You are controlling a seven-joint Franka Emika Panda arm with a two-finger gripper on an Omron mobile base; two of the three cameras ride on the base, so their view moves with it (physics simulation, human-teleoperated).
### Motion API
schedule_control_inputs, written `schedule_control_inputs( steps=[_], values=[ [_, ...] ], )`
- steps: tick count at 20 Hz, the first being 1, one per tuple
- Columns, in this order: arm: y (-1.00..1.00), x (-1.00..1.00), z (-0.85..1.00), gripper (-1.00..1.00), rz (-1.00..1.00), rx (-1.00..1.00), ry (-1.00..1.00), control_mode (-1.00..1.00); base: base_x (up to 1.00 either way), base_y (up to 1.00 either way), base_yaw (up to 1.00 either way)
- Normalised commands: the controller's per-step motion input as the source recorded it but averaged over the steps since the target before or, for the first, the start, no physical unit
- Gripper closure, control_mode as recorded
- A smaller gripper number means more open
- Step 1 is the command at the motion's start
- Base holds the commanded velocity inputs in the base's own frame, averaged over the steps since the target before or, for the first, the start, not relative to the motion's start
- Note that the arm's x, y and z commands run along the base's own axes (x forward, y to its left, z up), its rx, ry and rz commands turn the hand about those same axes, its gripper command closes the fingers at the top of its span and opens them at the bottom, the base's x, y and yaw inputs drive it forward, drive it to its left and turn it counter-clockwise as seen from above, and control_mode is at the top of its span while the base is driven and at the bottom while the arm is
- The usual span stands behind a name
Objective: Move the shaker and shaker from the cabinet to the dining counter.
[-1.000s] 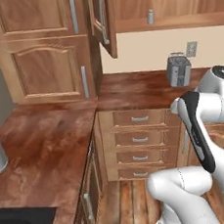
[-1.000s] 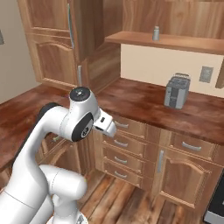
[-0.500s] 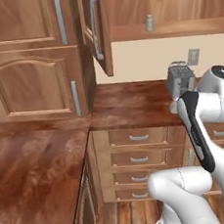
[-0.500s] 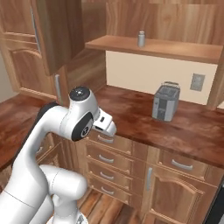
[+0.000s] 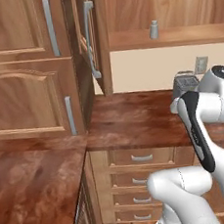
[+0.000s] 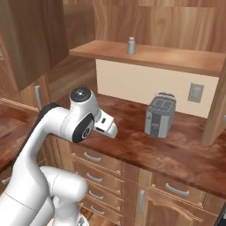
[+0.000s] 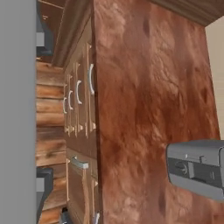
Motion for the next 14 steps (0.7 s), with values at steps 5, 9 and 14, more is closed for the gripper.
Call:
schedule_control_inputs(
  steps=[5,9,14],
  values=[
    [0.00,0.00,0.00,-1.00,0.00,0.00,0.00,1.00,0.59,-0.09,-0.03],
    [0.00,0.00,0.00,-1.00,0.00,0.00,0.00,1.00,0.52,-0.09,-0.08],
    [0.00,0.00,0.00,-1.00,0.00,0.00,0.00,1.00,0.44,-0.12,-0.12]
  ],
)
